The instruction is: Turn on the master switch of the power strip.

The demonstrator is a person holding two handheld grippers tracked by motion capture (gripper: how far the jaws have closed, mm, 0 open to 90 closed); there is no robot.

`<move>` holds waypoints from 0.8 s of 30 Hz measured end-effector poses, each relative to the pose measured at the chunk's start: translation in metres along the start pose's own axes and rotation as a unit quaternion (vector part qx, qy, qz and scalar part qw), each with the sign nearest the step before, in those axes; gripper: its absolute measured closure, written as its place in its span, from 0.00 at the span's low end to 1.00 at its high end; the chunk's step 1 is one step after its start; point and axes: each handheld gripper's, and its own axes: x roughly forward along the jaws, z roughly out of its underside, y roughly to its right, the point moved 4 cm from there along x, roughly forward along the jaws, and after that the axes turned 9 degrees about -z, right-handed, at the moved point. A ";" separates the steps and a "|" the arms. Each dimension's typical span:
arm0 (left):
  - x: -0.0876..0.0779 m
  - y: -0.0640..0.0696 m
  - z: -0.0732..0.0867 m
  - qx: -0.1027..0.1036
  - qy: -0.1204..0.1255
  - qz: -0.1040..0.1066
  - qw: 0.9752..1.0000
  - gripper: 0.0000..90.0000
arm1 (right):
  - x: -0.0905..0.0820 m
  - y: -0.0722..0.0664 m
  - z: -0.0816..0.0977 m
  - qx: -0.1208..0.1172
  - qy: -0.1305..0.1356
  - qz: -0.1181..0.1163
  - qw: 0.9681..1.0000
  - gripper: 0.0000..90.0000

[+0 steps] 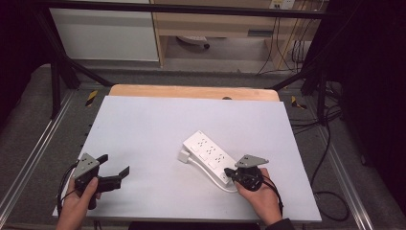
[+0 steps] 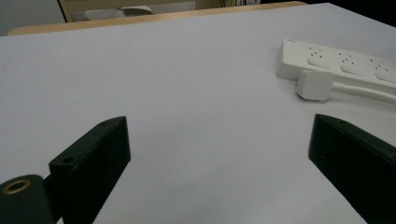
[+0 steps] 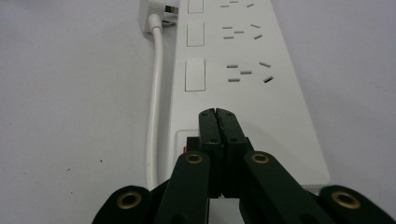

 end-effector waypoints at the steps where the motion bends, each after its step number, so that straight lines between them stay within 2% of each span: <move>1: 0.000 0.000 0.000 0.000 0.000 0.000 1.000 0.06 | 0.000 0.000 0.000 0.000 0.000 0.000 1.000 1.00; 13: 0.000 0.000 0.000 0.000 -0.001 0.000 1.000 0.06 | 0.000 0.000 0.001 0.003 0.000 0.002 1.000 1.00; 24: 0.000 0.001 0.000 -0.003 -0.001 -0.001 1.000 0.06 | 0.001 -0.002 0.002 -0.008 0.000 0.012 1.000 1.00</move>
